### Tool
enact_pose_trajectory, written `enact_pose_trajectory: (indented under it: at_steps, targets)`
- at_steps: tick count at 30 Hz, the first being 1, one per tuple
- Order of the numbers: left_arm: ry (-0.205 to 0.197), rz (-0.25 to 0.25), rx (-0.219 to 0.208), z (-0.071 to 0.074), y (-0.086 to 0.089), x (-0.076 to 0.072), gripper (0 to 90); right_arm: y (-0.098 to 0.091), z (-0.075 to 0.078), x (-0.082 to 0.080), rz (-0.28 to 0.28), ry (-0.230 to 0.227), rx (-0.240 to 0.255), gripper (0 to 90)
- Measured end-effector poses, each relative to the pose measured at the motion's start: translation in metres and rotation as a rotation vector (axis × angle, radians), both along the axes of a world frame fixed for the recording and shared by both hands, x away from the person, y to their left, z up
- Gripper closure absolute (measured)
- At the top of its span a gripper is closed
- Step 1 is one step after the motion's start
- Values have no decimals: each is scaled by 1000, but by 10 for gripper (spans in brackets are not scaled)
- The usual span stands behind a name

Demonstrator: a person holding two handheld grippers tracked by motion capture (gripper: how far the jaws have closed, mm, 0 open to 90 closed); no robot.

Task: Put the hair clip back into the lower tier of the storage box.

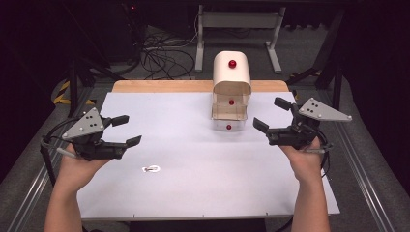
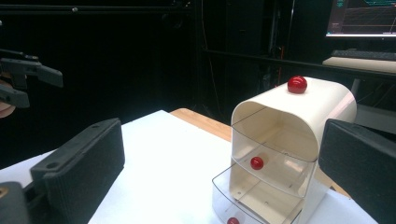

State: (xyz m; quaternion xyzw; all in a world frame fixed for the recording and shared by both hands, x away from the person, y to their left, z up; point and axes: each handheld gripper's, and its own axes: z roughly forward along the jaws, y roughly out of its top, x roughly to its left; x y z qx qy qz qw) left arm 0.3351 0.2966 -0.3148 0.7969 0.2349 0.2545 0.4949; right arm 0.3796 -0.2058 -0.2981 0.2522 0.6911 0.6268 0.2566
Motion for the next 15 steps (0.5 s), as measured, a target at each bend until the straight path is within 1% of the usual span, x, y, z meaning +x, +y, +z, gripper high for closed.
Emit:
enact_pose_trajectory:
  at_steps: [2,4,5,6,10,11,12,14,15]
  targets:
    - [11,-10,7,-2,-1,1,280,0,0,0,-1,0,0,11]
    - [38,-34,-9,-6,0,4,297,0,0,0,-2,2,1,11]
    - [38,-34,-9,-6,0,4,303,0,0,0,-2,2,1,11]
    - [48,-40,-10,-7,1,4,309,0,0,0,-3,1,0,11]
    - [70,-47,12,-13,0,6,330,-1,0,0,-2,-8,2,12]
    - [75,-53,26,-16,-1,7,341,-1,0,0,-3,-8,2,13]
    - [75,-53,26,-16,-1,7,349,-1,0,0,-3,-8,2,13]
    - [79,-55,49,-19,-3,8,361,-1,1,-1,-4,-6,6,12]
    - [79,-55,49,-19,-3,8,374,-1,1,-1,-4,-6,6,12]
